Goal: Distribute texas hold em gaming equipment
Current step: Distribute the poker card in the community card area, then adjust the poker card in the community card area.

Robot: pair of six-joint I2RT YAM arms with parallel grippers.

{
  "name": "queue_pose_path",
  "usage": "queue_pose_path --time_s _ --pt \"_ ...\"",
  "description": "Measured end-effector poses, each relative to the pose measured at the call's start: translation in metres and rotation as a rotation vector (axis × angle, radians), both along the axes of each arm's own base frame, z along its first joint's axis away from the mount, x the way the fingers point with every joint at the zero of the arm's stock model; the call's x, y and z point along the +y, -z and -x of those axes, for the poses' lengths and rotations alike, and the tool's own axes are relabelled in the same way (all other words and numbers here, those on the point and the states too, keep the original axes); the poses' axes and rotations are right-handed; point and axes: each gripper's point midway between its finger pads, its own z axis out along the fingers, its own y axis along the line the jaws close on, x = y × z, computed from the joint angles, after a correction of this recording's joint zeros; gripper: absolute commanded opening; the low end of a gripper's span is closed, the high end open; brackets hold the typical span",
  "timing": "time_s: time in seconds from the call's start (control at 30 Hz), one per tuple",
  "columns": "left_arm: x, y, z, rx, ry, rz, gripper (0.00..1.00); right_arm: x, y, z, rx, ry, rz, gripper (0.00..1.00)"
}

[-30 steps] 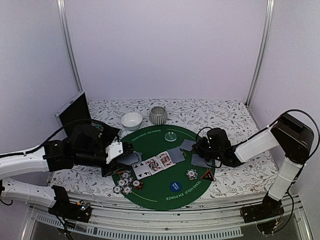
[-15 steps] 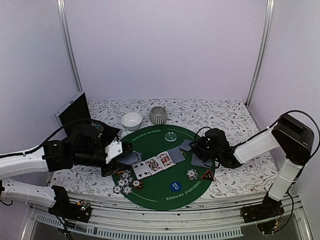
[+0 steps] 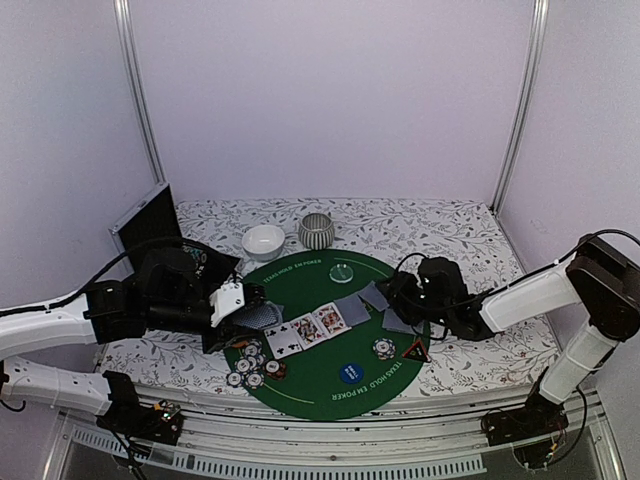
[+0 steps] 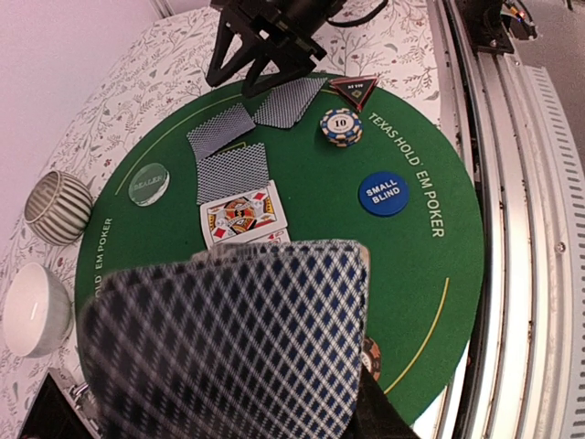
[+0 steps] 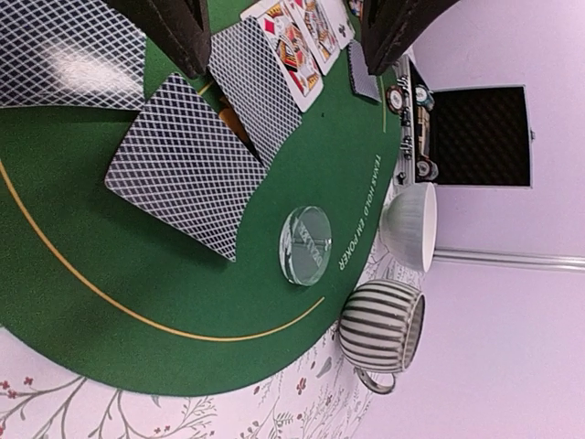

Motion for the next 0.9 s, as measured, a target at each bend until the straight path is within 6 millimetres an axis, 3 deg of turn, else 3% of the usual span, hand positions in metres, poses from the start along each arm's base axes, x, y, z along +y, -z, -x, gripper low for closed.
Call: queue_pose_path --time_s 0.2,0.43,0.5,0.7,0.77,0.9 --pt "0.0 0.0 0.0 0.0 0.0 0.0 0.3 -0.008 -0.011 -0.006 -0.061 -0.081 0.13 0.6" --pt "0.0 -0.003 0.001 -0.005 0.003 0.01 0.31 -0.01 -0.035 -0.061 -0.15 -0.334 0.412 0.58" --pt "0.0 -0.004 0.001 -0.007 0.003 0.013 0.31 -0.008 -0.025 -0.068 -0.139 -0.425 0.489 0.58" --pt "0.0 -0.004 0.001 -0.007 0.003 0.013 0.31 -0.01 0.04 -0.054 0.012 -0.645 0.657 0.54" --pt "0.0 -0.004 0.001 -0.007 0.003 0.012 0.31 -0.015 0.059 -0.048 0.068 -0.694 0.702 0.47" --pt "0.0 -0.004 0.001 -0.007 0.003 0.013 0.31 -0.012 0.059 -0.053 0.063 -0.746 0.738 0.36"
